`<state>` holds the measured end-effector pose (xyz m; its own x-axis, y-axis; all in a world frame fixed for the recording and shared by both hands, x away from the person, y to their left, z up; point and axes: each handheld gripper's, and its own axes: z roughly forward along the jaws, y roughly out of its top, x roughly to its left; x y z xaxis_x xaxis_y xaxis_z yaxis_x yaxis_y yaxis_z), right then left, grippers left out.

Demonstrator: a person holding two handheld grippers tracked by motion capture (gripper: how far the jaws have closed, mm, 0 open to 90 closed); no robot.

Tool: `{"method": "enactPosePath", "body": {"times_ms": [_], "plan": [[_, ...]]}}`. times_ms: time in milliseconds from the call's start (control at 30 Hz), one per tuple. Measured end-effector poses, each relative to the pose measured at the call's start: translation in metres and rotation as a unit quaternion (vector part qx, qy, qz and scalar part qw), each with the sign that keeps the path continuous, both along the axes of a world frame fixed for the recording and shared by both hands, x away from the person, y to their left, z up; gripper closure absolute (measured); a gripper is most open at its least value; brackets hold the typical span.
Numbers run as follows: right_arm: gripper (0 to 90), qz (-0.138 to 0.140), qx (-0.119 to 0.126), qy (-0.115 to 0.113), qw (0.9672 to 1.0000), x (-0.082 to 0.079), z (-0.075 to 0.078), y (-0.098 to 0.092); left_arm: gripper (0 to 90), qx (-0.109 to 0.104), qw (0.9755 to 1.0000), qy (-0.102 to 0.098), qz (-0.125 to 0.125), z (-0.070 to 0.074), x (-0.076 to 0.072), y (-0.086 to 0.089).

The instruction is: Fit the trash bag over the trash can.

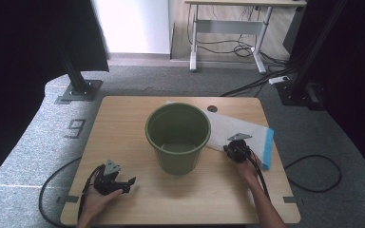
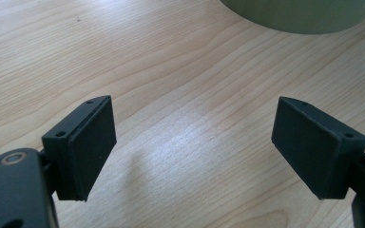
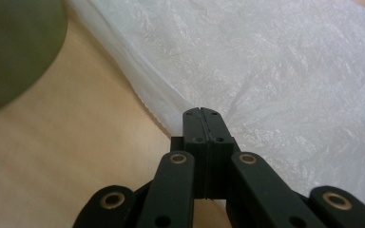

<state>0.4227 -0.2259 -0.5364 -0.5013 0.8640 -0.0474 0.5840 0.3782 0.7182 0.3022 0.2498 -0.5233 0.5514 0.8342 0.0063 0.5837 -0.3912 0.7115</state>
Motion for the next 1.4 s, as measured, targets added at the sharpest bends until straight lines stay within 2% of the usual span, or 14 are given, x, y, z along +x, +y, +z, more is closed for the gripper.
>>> {"method": "enactPosePath", "body": {"times_ms": [133,167,200,300,500,533,600,767,800,833,900,1067,1300,1400], "plan": [[88.8,-0.003,0.006,-0.004,1.0000,-0.037,0.001,-0.018,15.1,-0.012,0.9999,0.003,0.003,0.000,0.001,0.003],[88.8,-0.003,0.006,-0.004,1.0000,-0.037,0.001,-0.018,15.1,-0.012,0.9999,0.003,0.003,0.000,0.001,0.003],[88.8,0.002,0.005,-0.005,1.0000,-0.061,0.000,-0.026,15.1,-0.017,0.9998,0.003,0.004,0.001,0.000,0.003],[88.7,0.000,-0.001,0.004,1.0000,-0.092,-0.003,-0.040,15.1,-0.022,0.9997,0.003,0.004,0.001,0.000,0.004],[88.6,-0.016,0.009,0.013,0.9997,-0.116,-0.006,-0.061,15.2,-0.027,0.9996,0.006,0.006,0.001,0.000,0.005],[79.0,-0.013,0.012,0.008,0.9998,-0.117,-0.004,-0.062,15.2,-0.030,0.9995,0.008,0.006,0.001,0.000,0.005],[63.5,-0.008,0.021,0.001,0.9998,-0.112,0.001,-0.056,15.2,-0.033,0.9994,0.008,0.006,0.000,0.001,0.005],[50.9,0.013,0.048,-0.030,0.9983,-0.092,0.015,-0.032,15.3,-0.031,0.9995,0.010,0.007,-0.001,0.001,0.005],[47.5,0.020,0.060,-0.038,0.9973,-0.077,0.021,-0.017,15.3,-0.032,0.9994,0.011,0.009,-0.001,0.002,0.005],[47.5,0.020,0.060,-0.038,0.9973,-0.077,0.021,-0.017,15.3,-0.032,0.9994,0.011,0.009,-0.001,0.002,0.005],[45.0,0.032,0.059,-0.058,0.9960,-0.056,0.028,0.007,15.3,-0.034,0.9993,0.011,0.012,-0.002,0.002,0.006],[45.0,0.049,0.065,-0.046,0.9956,-0.024,0.026,0.032,15.5,-0.036,0.9991,0.014,0.014,-0.004,0.004,0.006],[46.2,0.054,0.061,-0.041,0.9958,-0.007,0.009,0.047,15.2,-0.035,0.9991,0.021,0.014,-0.007,0.007,0.002],[46.0,0.045,0.060,-0.033,0.9966,0.000,-0.002,0.055,15.2,-0.036,0.9988,0.017,0.028,-0.006,0.006,0.004]]}}
